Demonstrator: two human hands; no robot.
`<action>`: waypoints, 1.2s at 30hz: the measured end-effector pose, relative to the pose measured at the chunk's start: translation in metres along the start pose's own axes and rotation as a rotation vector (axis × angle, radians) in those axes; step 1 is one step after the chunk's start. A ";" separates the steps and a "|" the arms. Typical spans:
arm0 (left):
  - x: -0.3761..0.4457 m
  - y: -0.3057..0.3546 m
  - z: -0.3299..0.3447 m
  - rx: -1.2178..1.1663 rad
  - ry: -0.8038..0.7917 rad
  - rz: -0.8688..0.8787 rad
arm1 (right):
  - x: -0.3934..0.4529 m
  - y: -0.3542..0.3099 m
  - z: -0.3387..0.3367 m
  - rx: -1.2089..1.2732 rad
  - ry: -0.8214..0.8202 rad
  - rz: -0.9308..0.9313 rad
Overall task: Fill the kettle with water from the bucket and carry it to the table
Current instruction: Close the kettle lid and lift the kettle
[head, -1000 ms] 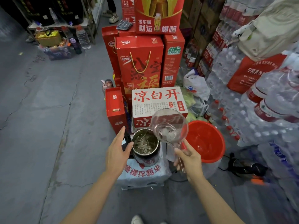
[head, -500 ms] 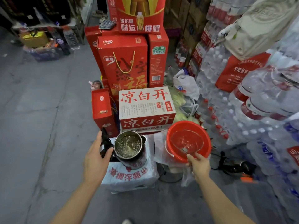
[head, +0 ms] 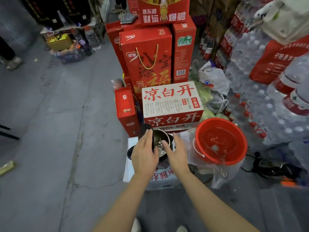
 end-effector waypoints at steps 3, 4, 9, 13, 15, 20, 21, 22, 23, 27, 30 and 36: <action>-0.001 0.003 0.013 0.016 -0.033 0.148 | 0.013 0.000 0.017 0.023 0.037 0.047; -0.003 0.001 0.017 0.009 -0.055 0.183 | 0.015 0.005 0.020 0.012 0.047 0.075; -0.011 -0.053 0.030 -0.016 -0.186 0.199 | 0.013 0.026 0.030 -0.009 0.134 0.126; -0.006 -0.113 0.028 -0.033 -0.208 0.132 | 0.008 0.046 0.043 0.065 0.151 0.190; -0.003 -0.141 0.033 -0.093 -0.256 0.070 | 0.005 0.059 0.050 0.139 0.166 0.235; -0.001 -0.177 0.049 -0.373 -0.301 -0.083 | -0.008 0.075 0.061 0.276 0.240 0.239; 0.000 -0.181 0.052 -0.424 -0.291 -0.104 | -0.009 0.077 0.063 0.302 0.252 0.236; 0.001 -0.183 0.055 -0.473 -0.279 -0.115 | -0.009 0.080 0.066 0.329 0.263 0.230; 0.002 -0.186 0.057 -0.514 -0.267 -0.123 | -0.008 0.084 0.068 0.356 0.276 0.222; 0.007 -0.185 0.066 -0.682 -0.185 -0.135 | 0.006 0.106 0.080 0.432 0.234 0.126; 0.011 -0.177 0.067 -0.821 -0.112 -0.125 | 0.017 0.117 0.089 0.476 0.172 0.044; 0.019 -0.170 0.074 -1.060 -0.068 -0.170 | 0.019 0.115 0.084 0.496 0.121 -0.031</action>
Point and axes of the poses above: each hand's wrist, its own x-axis towards the middle knuckle, its own z-axis out of the palm, y = z × x, the point moved 6 cm from there along x, towards the middle knuckle, and after that the axes turned 4 degrees about -x, right-handed, at the moved point
